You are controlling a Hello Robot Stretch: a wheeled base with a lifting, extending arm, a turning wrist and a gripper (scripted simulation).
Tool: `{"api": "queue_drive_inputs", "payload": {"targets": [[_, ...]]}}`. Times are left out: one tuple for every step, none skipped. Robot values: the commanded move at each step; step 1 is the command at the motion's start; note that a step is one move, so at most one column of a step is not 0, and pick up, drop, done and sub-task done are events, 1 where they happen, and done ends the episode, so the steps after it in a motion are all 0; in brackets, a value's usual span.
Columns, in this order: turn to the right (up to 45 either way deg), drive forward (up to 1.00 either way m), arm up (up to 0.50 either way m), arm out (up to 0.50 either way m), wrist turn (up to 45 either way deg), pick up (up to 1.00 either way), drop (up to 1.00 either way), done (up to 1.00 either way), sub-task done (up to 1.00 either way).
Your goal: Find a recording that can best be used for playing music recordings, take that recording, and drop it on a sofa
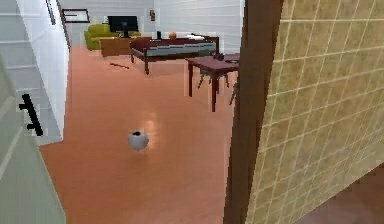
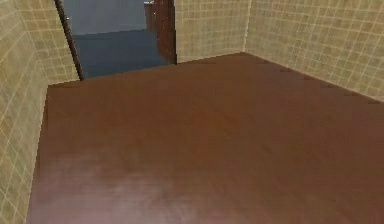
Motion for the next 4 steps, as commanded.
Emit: {"api": "queue_drive_inputs", "payload": {"targets": [[0.0,0.45,0.0,0.0,0.0,0.0,0.0,0.0,0.0],[-9.0,0.0,0.0,0.0,0.0,0.0,0.0,0.0,0.0],[0.0,0.65,0.0,0.0,0.0,0.0,0.0,0.0,0.0],[30.0,0.0,0.0,0.0,0.0,0.0,0.0,0.0,0.0]]}}
